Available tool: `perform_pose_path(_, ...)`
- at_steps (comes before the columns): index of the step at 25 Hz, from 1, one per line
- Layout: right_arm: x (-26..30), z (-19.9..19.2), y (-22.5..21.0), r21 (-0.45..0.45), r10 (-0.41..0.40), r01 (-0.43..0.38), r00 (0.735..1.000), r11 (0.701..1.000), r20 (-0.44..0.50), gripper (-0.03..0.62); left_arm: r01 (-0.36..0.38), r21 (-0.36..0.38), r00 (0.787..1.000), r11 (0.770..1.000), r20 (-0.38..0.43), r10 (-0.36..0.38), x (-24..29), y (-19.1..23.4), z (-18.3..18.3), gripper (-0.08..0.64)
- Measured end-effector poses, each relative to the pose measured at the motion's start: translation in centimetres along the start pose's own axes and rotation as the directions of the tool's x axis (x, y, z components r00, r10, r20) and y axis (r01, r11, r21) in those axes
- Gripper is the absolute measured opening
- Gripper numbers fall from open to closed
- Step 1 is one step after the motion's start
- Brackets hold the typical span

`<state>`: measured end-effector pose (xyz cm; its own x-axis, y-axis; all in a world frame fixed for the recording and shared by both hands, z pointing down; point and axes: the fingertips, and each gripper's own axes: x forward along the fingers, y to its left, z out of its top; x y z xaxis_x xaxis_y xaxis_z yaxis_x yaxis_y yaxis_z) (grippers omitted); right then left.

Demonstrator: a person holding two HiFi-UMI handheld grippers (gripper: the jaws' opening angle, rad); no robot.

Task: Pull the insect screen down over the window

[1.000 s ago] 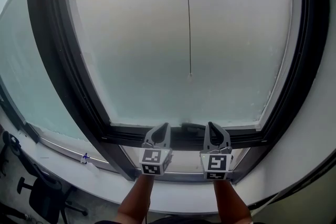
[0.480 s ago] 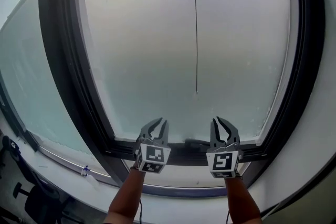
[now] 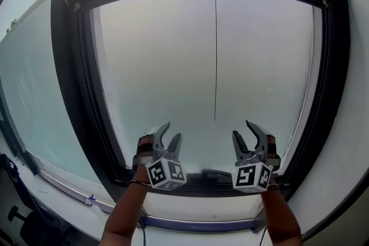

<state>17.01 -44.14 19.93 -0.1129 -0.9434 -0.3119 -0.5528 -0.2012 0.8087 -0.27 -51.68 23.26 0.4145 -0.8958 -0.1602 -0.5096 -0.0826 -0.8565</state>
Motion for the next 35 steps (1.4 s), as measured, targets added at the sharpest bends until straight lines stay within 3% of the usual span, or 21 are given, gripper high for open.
perform_pose_path(3, 0.3, 0.7, -1.2, -0.127, 0.021, -0.024, 0.999, 0.992, -0.027, 0.239, -0.034, 0.161, 0.999, 0.986, -0.027, 0.039, -0.3, 2.4, 0.8, 0.230)
perform_pose_path(6, 0.6, 1.6, -3.8, -0.227, -0.002, -0.006, 0.999, 0.974, -0.034, 0.252, -0.094, 0.267, 0.995, 0.959, -0.019, 0.103, -0.3, 5.7, 1.9, 0.239)
perform_pose_path(12, 2.6, 4.3, -9.2, -0.356, -0.053, 0.044, 0.998, 0.934, -0.015, 0.265, -0.205, 0.356, 0.976, 0.912, 0.003, 0.218, 0.3, 13.0, 4.7, 0.239)
perform_pose_path(16, 4.4, 6.1, -13.3, -0.411, -0.096, 0.075, 0.995, 0.908, -0.029, 0.265, -0.278, 0.434, 0.951, 0.857, -0.002, 0.309, 0.9, 18.4, 6.3, 0.239)
perform_pose_path(25, 6.6, 12.0, -20.9, -0.489, -0.184, 0.155, 0.983, 0.858, -0.012, 0.273, -0.397, 0.510, 0.900, 0.763, 0.052, 0.434, 1.2, 28.0, 12.4, 0.254)
perform_pose_path(29, 8.6, 14.4, -24.4, -0.525, -0.221, 0.187, 0.975, 0.830, -0.003, 0.273, -0.426, 0.502, 0.881, 0.753, 0.042, 0.471, 1.5, 32.1, 14.7, 0.261)
perform_pose_path(33, 9.9, 15.8, -27.5, -0.618, -0.279, 0.209, 0.960, 0.758, -0.017, 0.273, -0.471, 0.533, 0.847, 0.702, 0.052, 0.529, 2.1, 34.6, 16.1, 0.261)
perform_pose_path(35, 10.3, 16.2, -29.0, -0.630, -0.293, 0.210, 0.956, 0.747, -0.029, 0.273, -0.472, 0.550, 0.839, 0.689, 0.039, 0.543, 2.6, 35.6, 16.2, 0.263)
